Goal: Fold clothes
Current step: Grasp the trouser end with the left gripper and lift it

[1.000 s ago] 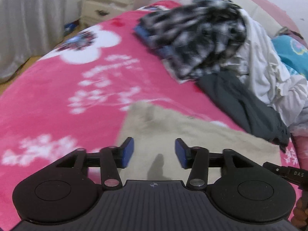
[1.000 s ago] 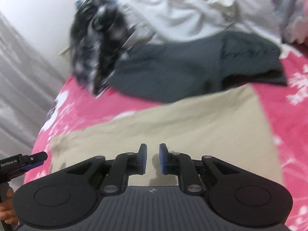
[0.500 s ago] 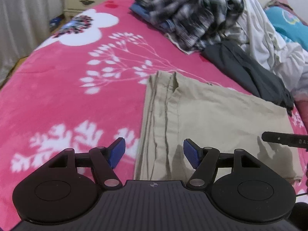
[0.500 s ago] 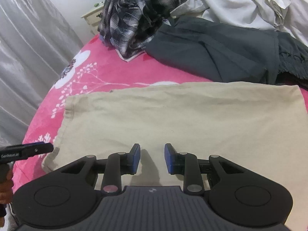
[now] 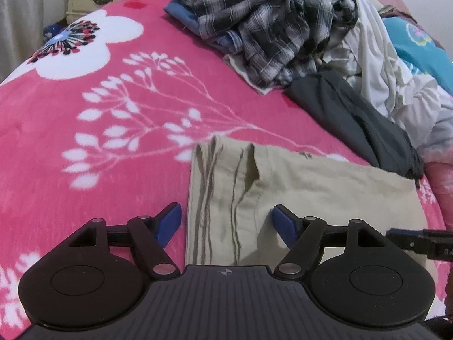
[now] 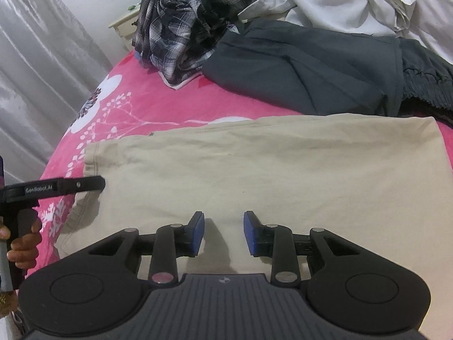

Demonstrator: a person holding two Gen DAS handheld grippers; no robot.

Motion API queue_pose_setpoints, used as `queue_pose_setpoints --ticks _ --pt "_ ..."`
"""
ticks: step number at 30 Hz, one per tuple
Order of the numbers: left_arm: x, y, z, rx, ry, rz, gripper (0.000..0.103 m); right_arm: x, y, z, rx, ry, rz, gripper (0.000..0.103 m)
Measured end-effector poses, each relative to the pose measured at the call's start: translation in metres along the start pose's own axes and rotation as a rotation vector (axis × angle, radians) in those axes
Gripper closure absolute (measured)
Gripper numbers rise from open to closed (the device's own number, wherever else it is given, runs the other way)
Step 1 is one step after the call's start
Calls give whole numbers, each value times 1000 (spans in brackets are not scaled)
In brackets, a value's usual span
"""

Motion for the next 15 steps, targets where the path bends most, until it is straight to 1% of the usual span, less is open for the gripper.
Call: queue_pose_setpoints --ticks 2,5,6,8,11,12,13,14,15 --pt "0 3 -1 21 -27 -1 28 0 1 1 0 5 0 70" --pt "9 1 1 96 -66 -43 25 0 0 2 -4 15 8 70" --pt "16 -3 4 128 -71 -77 24 -1 0 3 -5 19 11 70" --pt "32 -10 11 171 -46 -149 22 -1 0 4 -8 26 16 70" --pt "49 -17 10 179 -25 -178 22 -1 -1 5 -13 34 24 70" --pt "48 -16 8 182 -64 -169 22 -1 0 5 -17 34 26 70" --pt "47 -16 5 184 -103 -161 24 -2 0 5 -20 33 28 70" --pt "45 -15 2 175 -167 -150 26 -3 1 4 -22 29 29 70" --pt "44 -15 -1 161 -215 -141 32 -4 1 3 -24 23 30 70"
Point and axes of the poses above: each gripper's, at about its wrist camera, not at the fingertips, and y roughly the way its jaws point, z to its right, x to its underside, the point moved 10 cm from there along y, roughly the way its jaws point, and after that the axes turned 11 degrees about -y, right-handed, at the moved point
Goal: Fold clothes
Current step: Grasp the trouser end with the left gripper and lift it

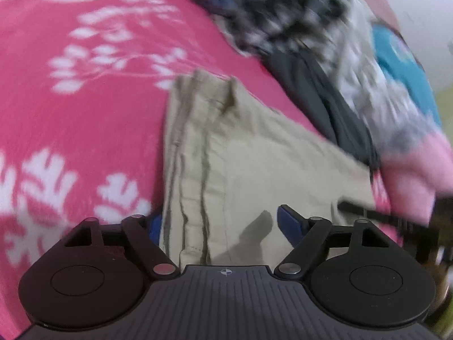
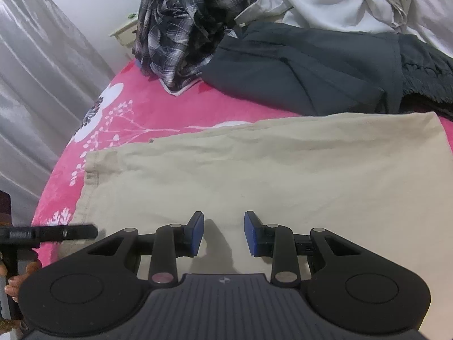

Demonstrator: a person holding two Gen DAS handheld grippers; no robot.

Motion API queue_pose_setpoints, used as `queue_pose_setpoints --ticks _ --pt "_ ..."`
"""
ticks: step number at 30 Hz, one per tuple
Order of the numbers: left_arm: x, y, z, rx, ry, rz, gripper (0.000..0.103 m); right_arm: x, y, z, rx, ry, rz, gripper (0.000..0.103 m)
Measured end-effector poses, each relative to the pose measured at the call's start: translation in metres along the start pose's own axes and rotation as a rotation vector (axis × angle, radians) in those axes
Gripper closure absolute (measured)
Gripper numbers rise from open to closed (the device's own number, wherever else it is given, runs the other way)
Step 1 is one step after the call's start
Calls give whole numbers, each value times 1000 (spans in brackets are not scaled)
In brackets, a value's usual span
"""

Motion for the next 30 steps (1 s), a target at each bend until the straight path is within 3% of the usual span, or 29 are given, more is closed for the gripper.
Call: queue_pose_setpoints --ticks 1,4,7,15,20,30 --pt "-1 -1 -1 -20 -26 12 44 -1 -1 -1 0 -9 3 70" --pt "-1 -8 -4 -80 -45 45 65 -8 -9 -7 -6 -49 34 70" --pt "-2 -14 3 -102 -53 75 78 -20 -7 -9 5 -97 62 72" --pt "-4 -31 29 -129 -21 169 84 -43 56 15 120 -194 57 85" --pt "-7 -41 42 -97 -57 205 86 -35 5 4 10 -103 64 81" --pt "-10 -55 76 -62 -47 240 87 24 -35 -30 -2 -262 47 81"
Point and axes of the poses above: each gripper's, at about its wrist camera, not at the fingertips, and y roughly the way its jaws point, z to its right, x to its underside, the point moved 10 cm from there along y, roughly the way its jaws point, and after that the axes turned 11 degrees about -y, right-handed, at the moved point
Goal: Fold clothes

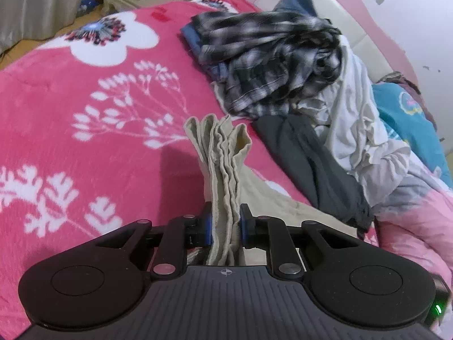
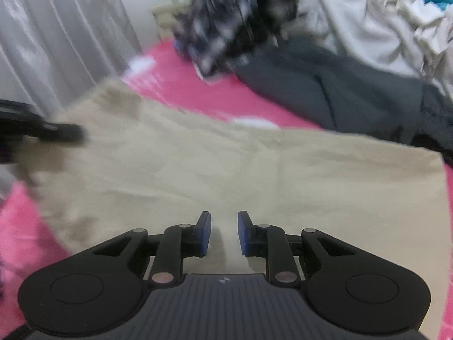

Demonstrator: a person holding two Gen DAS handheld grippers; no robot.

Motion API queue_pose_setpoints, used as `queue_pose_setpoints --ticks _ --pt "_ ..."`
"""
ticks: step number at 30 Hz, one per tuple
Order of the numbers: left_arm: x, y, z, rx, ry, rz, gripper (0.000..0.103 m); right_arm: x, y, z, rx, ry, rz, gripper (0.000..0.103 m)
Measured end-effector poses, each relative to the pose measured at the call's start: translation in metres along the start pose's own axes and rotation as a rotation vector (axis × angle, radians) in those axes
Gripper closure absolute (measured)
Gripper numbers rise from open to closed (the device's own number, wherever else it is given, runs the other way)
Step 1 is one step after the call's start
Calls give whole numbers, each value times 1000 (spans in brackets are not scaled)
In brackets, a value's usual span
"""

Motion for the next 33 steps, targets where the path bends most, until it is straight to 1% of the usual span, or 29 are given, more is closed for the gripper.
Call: queue_pose_setpoints --ticks 2,5,6,7,8,11,14,15,17,20,23,25,26,28,29,31,32,33 --pt "2 -4 11 8 25 8 87 15 -5 -12 -14 -37 -19 81" --pt "9 -8 33 23 73 14 89 50 22 -25 -12 -103 -86 81" --pt "11 -9 42 25 97 21 89 51 22 -27 1 -140 -79 82" --pt "14 -10 51 27 120 28 89 44 14 -26 -6 -113 -77 82" --pt "15 -12 60 41 136 34 89 37 5 -23 -15 -78 -70 82" --pt "30 -14 100 103 197 34 89 23 -34 9 -59 136 34 82" --pt "55 -8 144 167 278 16 89 29 -75 62 -51 348 122 81" --pt "66 -4 158 192 301 2 89 35 -88 82 -25 395 141 79" --pt "88 12 184 231 321 -37 89 47 -110 118 17 474 170 79" --pt "120 38 213 271 344 -78 89 72 -134 167 42 610 195 79" --pt "159 72 226 276 357 -146 89 95 -139 199 48 728 204 79" --pt "183 89 227 260 376 -185 92 106 -137 212 38 788 206 79" --pt "190 93 226 252 397 -190 92 110 -131 216 15 820 211 79" --pt "204 100 224 234 440 -201 93 114 -118 222 -60 908 223 78" --pt "211 103 222 225 461 -206 93 115 -112 223 -105 952 233 77" --pt "218 101 221 227 484 -225 89 116 -102 226 -194 1040 251 69" --pt "218 100 221 230 491 -234 88 117 -96 228 -233 1077 257 61" --pt "218 98 222 234 497 -242 81 116 -92 229 -244 1089 252 59"
Point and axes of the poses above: each gripper's, at about its wrist camera, not at the fingertips, and y roughly the way its jaws point, z to its right, x to its underside, the point moved 10 cm from there along y, roughly the way its jaws point, and after that the axes turned 11 degrees about -y, right-handed, at the moved point
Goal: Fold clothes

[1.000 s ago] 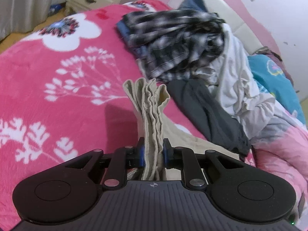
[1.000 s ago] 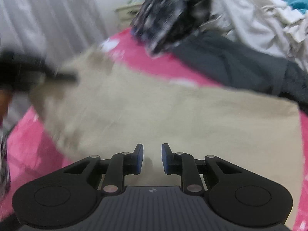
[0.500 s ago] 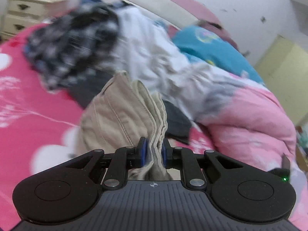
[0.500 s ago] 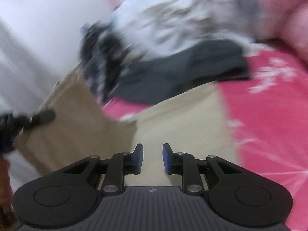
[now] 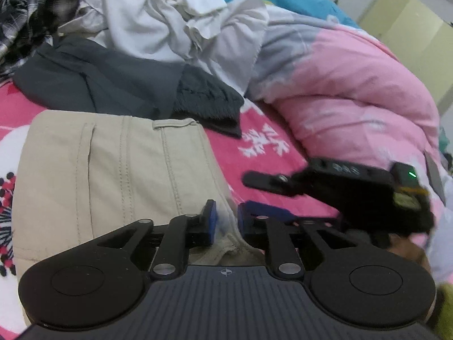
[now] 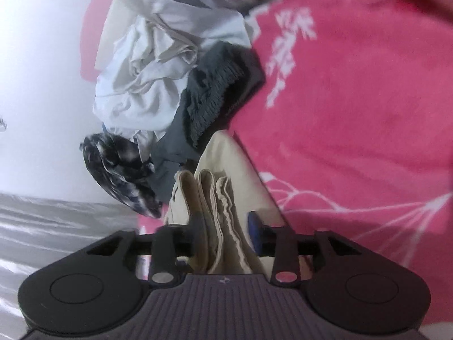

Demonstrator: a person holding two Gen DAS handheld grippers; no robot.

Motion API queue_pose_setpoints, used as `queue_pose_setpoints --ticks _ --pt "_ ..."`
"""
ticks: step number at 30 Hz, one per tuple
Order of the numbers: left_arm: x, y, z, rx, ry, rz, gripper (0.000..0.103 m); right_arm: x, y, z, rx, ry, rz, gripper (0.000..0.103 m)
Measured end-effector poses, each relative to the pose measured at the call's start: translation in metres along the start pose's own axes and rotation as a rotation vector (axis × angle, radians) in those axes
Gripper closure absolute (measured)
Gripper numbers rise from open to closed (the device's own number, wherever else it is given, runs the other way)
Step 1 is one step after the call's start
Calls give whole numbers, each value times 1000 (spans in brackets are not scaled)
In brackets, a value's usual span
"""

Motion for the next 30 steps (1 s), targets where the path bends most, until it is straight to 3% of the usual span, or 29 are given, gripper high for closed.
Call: queue_pose_setpoints --ticks 4,6,10,13,15,18,22,26,30 --pt "1 -16 10 96 4 -64 46 2 11 -2 -8 2 -32 51" --pt "5 -28 16 133 16 -77 40 4 16 -5 -8 -16 -55 45" --pt "8 -50 14 143 9 -47 40 4 26 -11 -1 -38 -100 36" --pt "6 -56 -1 94 -5 5 40 5 32 -18 20 -66 -137 30" --pt "14 -45 -9 62 22 -19 41 10 36 -24 33 -105 -164 24" --pt "33 -25 -14 26 98 -77 43 16 43 -33 53 -162 -205 24" --pt "48 -16 -16 8 160 -81 43 25 52 -45 79 -239 -259 24" --pt "50 -17 -21 23 132 -74 43 32 59 -57 105 -313 -309 23" --pt "50 -17 -24 30 127 -65 43 31 55 -62 120 -355 -280 30"
Point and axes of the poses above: each gripper's, at about its wrist camera, not at the fingertips, and y roughly the way its jaws point, z to its right, x to its underside, the point moved 10 cm from there along y, roughly the way its jaws point, and after that the axes turned 11 degrees about -y, right-handed, at the moved point
